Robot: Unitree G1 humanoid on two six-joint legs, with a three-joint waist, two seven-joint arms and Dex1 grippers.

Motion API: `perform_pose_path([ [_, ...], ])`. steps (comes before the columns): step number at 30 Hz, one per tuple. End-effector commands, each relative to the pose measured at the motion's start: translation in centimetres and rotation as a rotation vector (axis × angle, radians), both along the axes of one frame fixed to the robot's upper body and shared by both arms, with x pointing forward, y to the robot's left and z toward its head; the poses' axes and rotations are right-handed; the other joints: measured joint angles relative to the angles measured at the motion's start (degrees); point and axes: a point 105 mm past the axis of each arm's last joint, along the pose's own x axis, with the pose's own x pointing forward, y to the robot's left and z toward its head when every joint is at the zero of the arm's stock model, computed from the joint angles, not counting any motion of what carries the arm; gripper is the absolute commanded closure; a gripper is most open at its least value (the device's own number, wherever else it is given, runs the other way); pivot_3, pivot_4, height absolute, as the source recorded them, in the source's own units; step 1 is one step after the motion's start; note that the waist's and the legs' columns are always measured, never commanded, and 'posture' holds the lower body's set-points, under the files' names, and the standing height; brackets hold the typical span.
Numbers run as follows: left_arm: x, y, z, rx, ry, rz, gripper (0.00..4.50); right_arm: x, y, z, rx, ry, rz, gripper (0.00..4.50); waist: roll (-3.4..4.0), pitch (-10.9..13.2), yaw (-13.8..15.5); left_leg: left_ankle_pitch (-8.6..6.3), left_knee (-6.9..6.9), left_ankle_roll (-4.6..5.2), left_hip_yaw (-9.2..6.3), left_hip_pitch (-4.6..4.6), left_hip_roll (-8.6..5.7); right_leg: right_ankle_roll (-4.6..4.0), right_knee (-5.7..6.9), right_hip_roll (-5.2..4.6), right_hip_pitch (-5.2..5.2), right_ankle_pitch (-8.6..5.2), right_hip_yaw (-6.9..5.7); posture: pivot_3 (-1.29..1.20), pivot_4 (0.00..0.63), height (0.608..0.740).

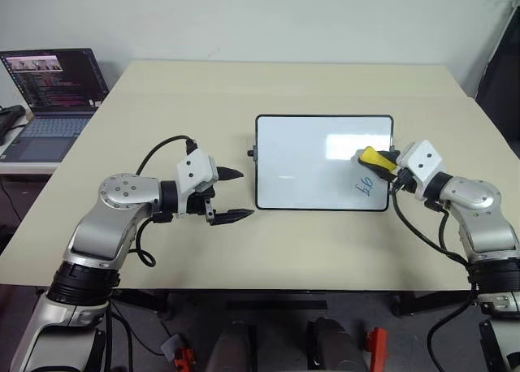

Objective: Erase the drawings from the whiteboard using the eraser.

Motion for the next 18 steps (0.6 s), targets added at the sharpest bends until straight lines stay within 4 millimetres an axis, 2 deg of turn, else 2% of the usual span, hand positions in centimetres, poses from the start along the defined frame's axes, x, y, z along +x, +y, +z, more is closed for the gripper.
perform_pose_path([
  [1, -0.2, -0.2, 0.8, 0.001, -0.033, -0.016, 0.00, 0.2, 0.0, 1.0, -0.013, -0.044, 0.000, 3.54, 0.00, 0.00, -0.16, 0.00, 0.00, 0.00, 0.00, 0.00, 0.00, 0.00, 0.00, 0.01, 0.00, 0.00, 0.01, 0.00, 0.150, 0.740],
  [4, -0.3, -0.2, 0.8, 0.001, -0.032, -0.015, 0.00, 0.3, 0.0, 0.3, -0.027, -0.023, -0.005, 3.54, 0.00, 0.00, -0.18, 0.00, 0.00, 0.00, 0.01, 0.00, 0.01, 0.00, 0.00, 0.01, 0.00, 0.00, 0.01, 0.00, 0.150, 0.740],
  [11, -0.3, -0.2, 0.8, 0.002, -0.033, -0.014, 0.00, 0.3, -0.1, -2.8, -0.065, 0.052, -0.017, 3.54, -0.03, -0.02, -0.20, 0.00, 0.03, 0.00, 0.01, 0.07, 0.01, 0.00, 0.00, 0.01, 0.07, 0.00, 0.02, 0.00, 0.150, 0.740],
  [15, -0.3, -0.1, 0.9, 0.004, -0.033, -0.014, 0.00, -0.1, 0.5, -5.2, -0.030, 0.119, -0.004, 3.54, -0.09, -0.06, -0.44, 0.00, 0.06, 0.00, 0.00, 0.25, 0.02, 0.00, -0.01, 0.03, 0.29, 0.00, 0.01, 0.00, 0.150, 0.740],
  [18, -0.4, 0.0, 1.0, 0.007, -0.034, -0.013, 0.00, -0.9, 1.2, -7.8, -0.053, 0.183, 0.018, 3.54, -0.12, -0.07, -0.76, 0.00, 0.04, 0.01, -0.02, 0.86, 0.04, 0.02, -0.14, 0.03, 0.95, -0.03, -0.01, 0.00, 0.150, 0.740],
])
